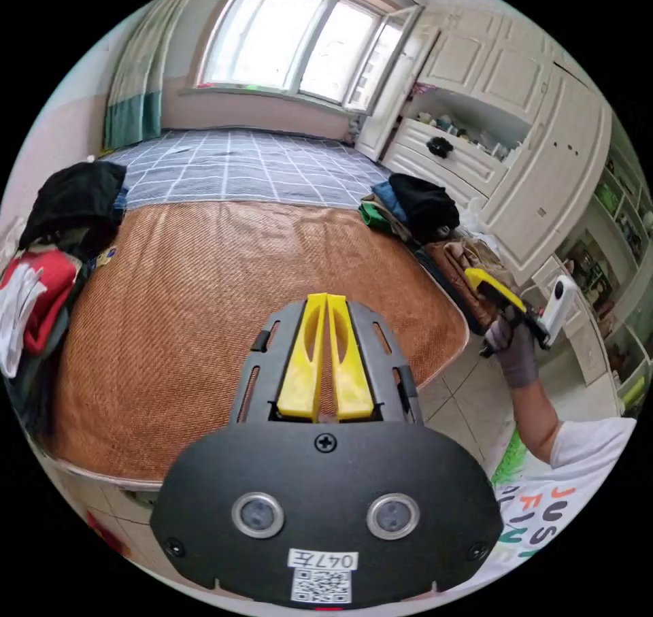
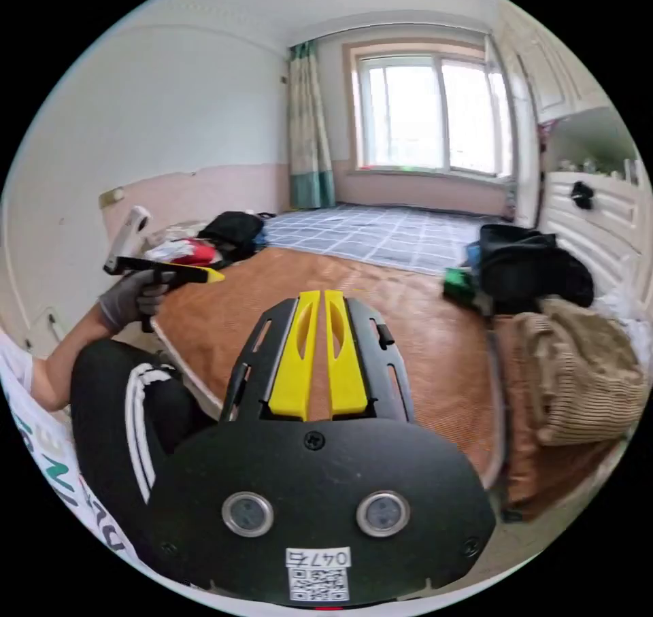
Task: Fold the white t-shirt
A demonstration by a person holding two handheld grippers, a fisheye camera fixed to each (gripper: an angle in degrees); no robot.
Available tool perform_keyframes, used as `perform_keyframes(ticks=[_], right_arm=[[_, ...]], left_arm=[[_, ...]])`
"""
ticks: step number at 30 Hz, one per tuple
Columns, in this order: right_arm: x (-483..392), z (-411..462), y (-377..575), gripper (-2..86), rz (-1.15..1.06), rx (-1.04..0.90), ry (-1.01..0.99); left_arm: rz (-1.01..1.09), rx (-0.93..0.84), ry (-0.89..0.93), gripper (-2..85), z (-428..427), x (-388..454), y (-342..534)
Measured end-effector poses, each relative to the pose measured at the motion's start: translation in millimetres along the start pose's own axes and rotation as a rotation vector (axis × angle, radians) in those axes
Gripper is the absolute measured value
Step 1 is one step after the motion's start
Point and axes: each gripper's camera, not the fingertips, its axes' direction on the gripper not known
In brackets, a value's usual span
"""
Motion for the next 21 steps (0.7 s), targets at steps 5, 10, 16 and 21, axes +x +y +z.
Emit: perform_keyframes(ticks=[5, 10, 16, 21], right_arm=[[-97, 146, -24, -1.1, 0.005, -0.129, -0.332], [-179, 223, -88, -0.9, -0.110, -0.164, -0.431], [-266, 307, -175, -0.1, -0.230, -0.220, -0.540], [-331, 376, -225, 1.7, -0.297, -0.250, -0.584]], left_arm=[[-0.197, 0.102, -0.112, -1.0, -78, -84, 64], [-0.455, 0.246, -0.095, -1.0, -143, -183, 144], [-0.729, 0.467, -0.126, -1.0, -234, -274, 252], [-0.869, 0.514, -0.028, -1.0, -254, -327, 323]])
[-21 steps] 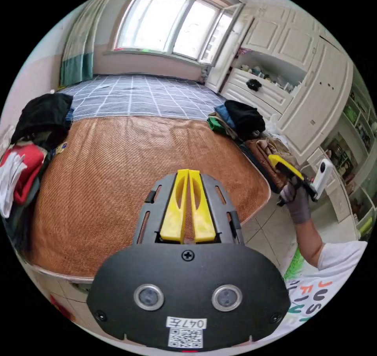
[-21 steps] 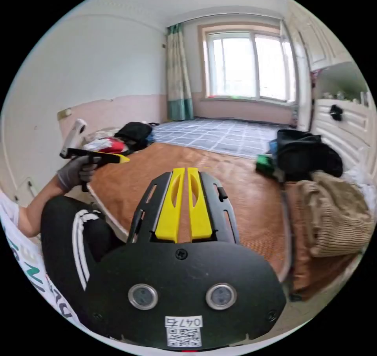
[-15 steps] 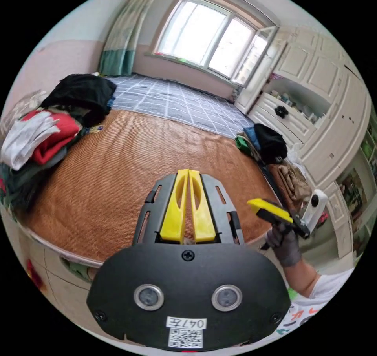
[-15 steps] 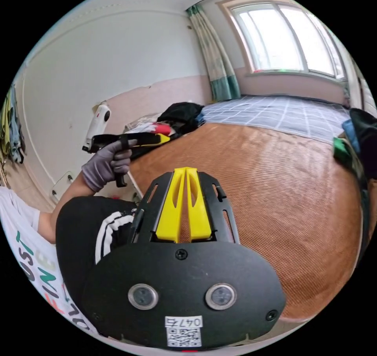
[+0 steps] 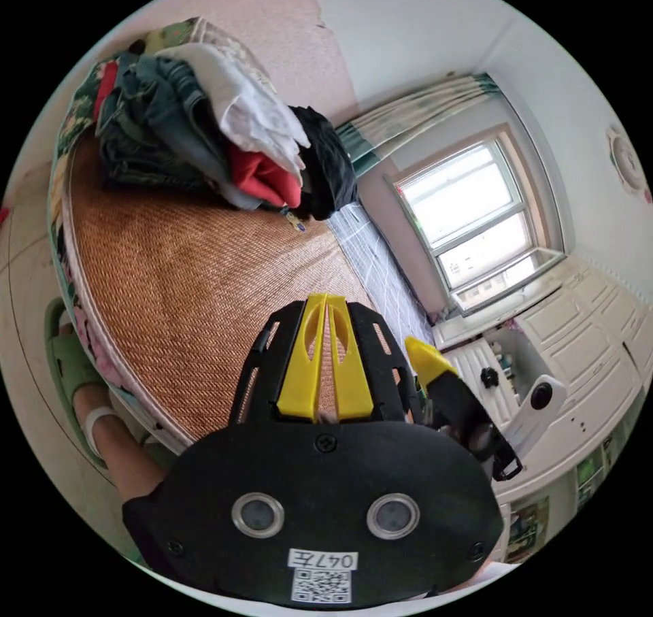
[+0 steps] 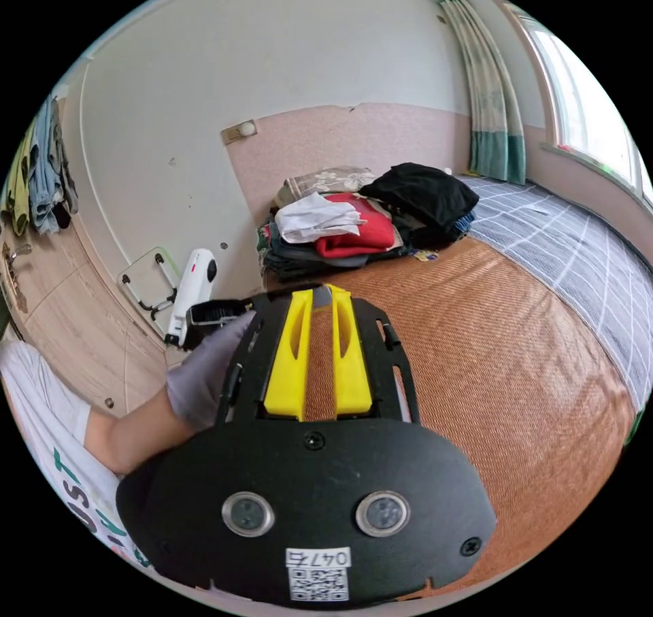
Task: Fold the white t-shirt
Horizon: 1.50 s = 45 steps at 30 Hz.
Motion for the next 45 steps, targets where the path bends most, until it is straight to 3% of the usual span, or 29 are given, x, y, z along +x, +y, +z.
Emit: perform_keyframes(ticks=[10, 17, 23, 26, 28, 38, 45], right_arm=[[11, 117, -126, 6.8, -0.079, -0.029, 0.017], [91, 201, -192, 13.2, 0.208, -0.075, -0.074], [126, 265, -196, 11.8, 0.375, -0.170, -0.247], [109, 256, -196, 1.8, 0.304, -0.130, -0.201], [104, 253, -195, 0.3, 0.303, -0.119, -0.216], [102, 171, -166, -0.8, 0.137, -0.079, -0.218], [205, 53, -58, -0.8, 0.340, 0.017, -0.084]], left_arm=[[-0.103, -0.006, 0.014, -1.0, -57, -95, -1], [-0.180, 0.005, 0.004, -1.0, -93, -149, 6], [-0.186, -0.021, 0.007, -1.0, -107, -173, 12], [-0.194, -0.029, 0.009, -1.0, -113, -182, 15], [-0.195, -0.027, 0.009, -1.0, -118, -186, 18], [-0.218, -0.021, -0.024, -1.0, -141, -206, 30], [-0.238, -0.018, -0.064, -1.0, -155, -213, 36]])
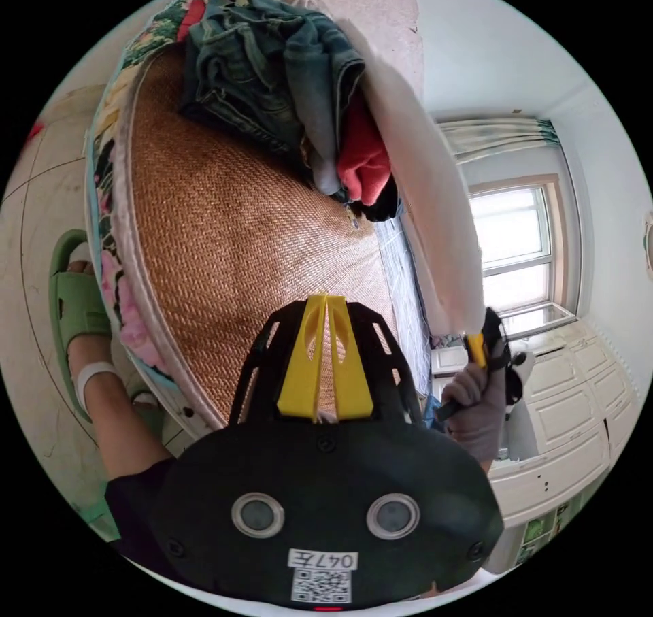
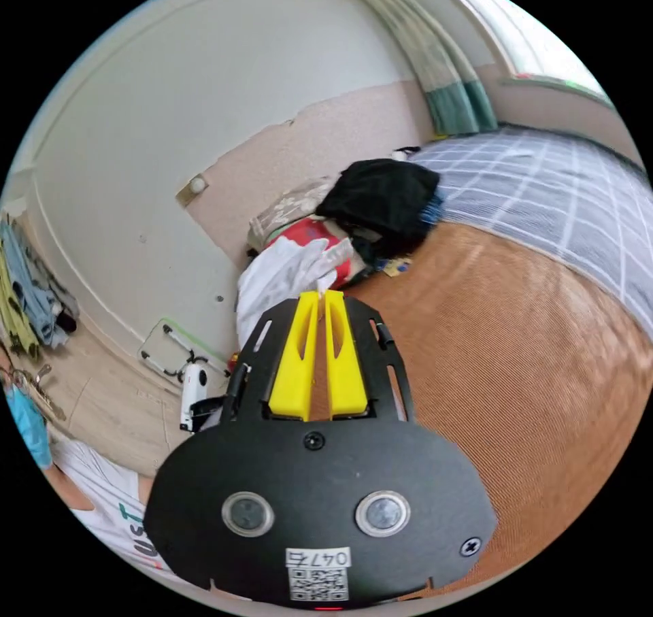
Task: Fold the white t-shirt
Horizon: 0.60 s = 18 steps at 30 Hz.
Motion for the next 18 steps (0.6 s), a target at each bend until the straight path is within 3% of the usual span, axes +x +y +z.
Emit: perform_keyframes(ticks=[5, 7, 12, 18], right_arm=[[149, -86, 68, 1.8, 0.363, 0.003, 0.344], [167, -113, 98, 4.6, 0.420, 0.046, 0.393], [124, -130, 157, 5.5, 0.339, 0.087, 0.423], [67, -85, 179, 4.3, 0.283, 0.022, 0.244]], left_arm=[[0.003, 0.065, -0.065, -1.0, -12, 10, 11], [0.009, 0.047, -0.052, -1.0, -3, 16, 14], [0.053, -0.026, 0.016, -1.0, 36, 43, 21], [0.165, -0.144, 0.063, -1.0, 95, 103, 41]])
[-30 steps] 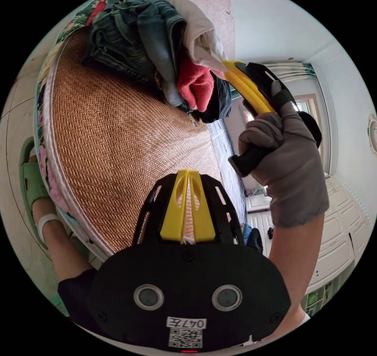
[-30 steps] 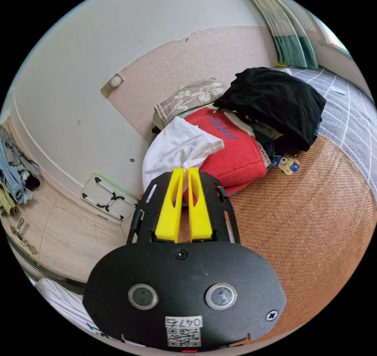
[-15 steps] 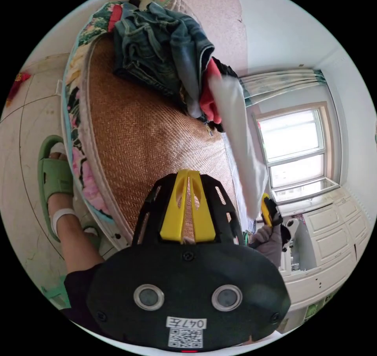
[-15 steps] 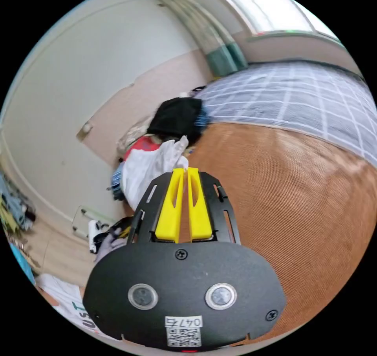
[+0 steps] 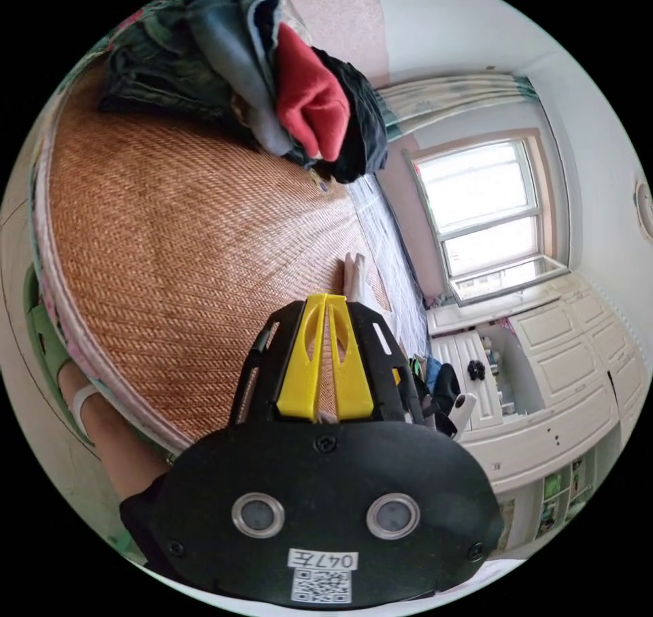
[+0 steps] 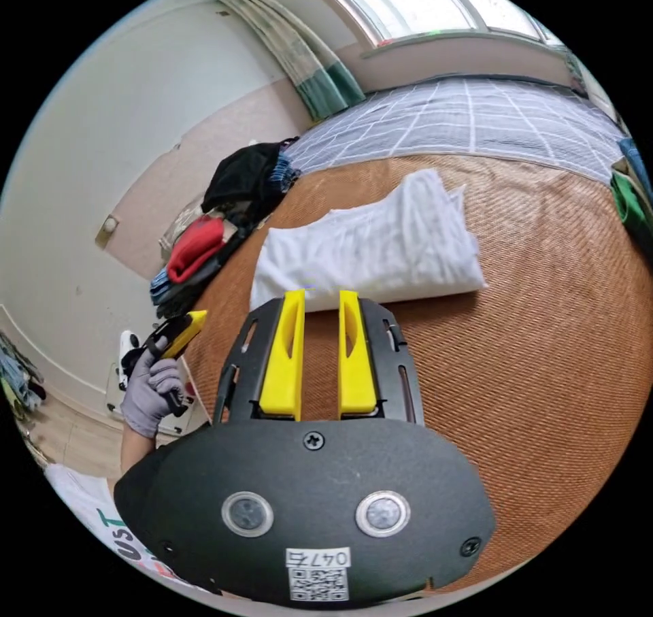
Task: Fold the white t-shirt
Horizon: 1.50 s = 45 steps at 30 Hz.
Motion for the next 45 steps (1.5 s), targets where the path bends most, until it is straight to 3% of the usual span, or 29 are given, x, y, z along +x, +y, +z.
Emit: perform_keyframes(ticks=[4, 12, 15, 17, 22, 25, 31, 35, 45], right_arm=[[-71, 5, -22, 5.5, -0.133, 0.048, -0.041], [-221, 120, -88, 10.9, -0.419, -0.095, 0.250], [-257, 185, -90, 6.6, -0.508, -0.290, 0.359], [-281, 189, -75, 1.8, -0.581, -0.255, 0.479], [-287, 139, -20, 0.0, -0.667, -0.330, 0.227], [-247, 85, 21, -0.2, -0.581, -0.337, 0.010], [-163, -17, 101, 2.0, -0.299, -0.108, -0.090], [-161, -49, 133, 4.5, -0.282, -0.018, -0.218], [-272, -12, 158, 6.6, -0.689, -0.165, 0.075]], left_arm=[[0.033, 0.042, -0.031, -1.0, 15, 33, 3], [0.278, -0.018, -0.125, -1.0, 73, 142, 14], [0.393, -0.007, -0.182, -1.0, 92, 189, 25], [0.459, 0.031, -0.229, -1.0, 100, 220, 33], [0.622, 0.068, -0.359, -1.0, 132, 284, 55], [0.722, -0.052, -0.356, -1.0, 181, 317, 68], [0.709, -0.169, -0.248, -1.0, 247, 336, 71], [0.722, -0.262, -0.257, -1.0, 302, 351, 80], [0.778, -0.362, -0.282, -1.0, 381, 371, 99]])
